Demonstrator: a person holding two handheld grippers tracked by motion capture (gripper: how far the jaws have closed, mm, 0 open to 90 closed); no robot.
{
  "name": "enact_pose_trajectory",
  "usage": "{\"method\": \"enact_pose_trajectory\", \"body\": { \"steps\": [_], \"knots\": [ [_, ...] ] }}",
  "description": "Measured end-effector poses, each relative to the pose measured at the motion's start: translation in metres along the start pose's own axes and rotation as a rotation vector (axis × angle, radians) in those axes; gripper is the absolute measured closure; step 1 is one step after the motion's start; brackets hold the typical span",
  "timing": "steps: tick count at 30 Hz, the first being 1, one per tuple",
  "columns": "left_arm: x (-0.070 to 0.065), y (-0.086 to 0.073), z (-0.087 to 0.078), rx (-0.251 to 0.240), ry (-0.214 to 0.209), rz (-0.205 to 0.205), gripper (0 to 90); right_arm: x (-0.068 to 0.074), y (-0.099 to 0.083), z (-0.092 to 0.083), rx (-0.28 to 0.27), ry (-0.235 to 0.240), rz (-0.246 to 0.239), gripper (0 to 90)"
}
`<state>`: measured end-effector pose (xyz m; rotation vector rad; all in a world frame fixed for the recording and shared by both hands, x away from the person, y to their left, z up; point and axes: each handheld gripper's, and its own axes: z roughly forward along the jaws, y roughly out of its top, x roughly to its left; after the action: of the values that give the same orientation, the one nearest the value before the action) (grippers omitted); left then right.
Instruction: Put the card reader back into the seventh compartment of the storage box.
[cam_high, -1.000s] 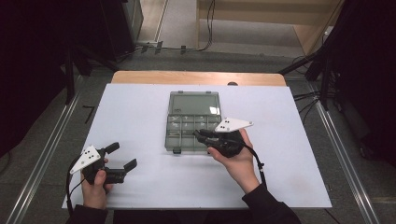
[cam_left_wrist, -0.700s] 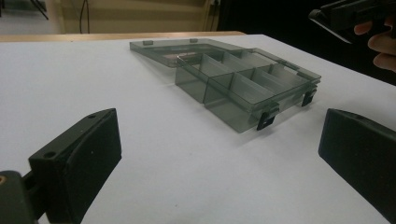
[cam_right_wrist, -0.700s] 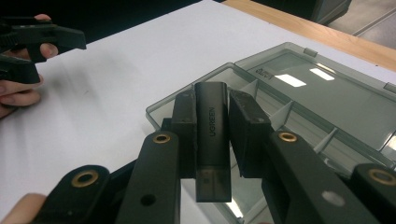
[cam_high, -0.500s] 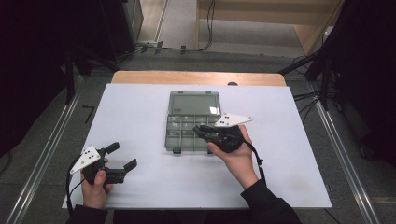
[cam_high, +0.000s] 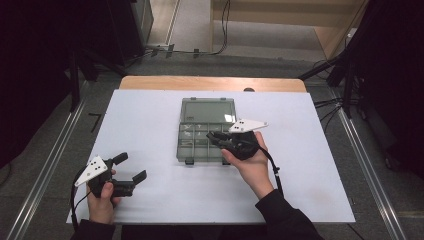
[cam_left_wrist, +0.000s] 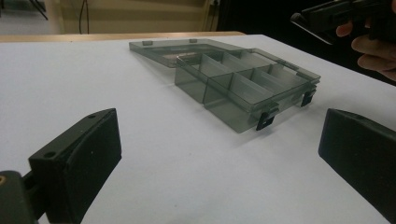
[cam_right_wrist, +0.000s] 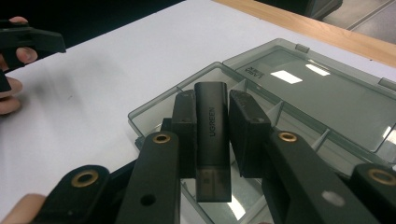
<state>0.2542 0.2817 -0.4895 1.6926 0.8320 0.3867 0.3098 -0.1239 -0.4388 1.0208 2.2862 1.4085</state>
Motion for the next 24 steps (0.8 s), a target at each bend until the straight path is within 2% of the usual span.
{"method": "enact_pose_trajectory", "body": {
  "steps": [24],
  "knots": [
    [0.000,0.000,0.000,0.000,-0.003,0.002,0.0,-0.008,-0.008,0.019,0.030,-0.012,0.034,70.7]
  ]
}}
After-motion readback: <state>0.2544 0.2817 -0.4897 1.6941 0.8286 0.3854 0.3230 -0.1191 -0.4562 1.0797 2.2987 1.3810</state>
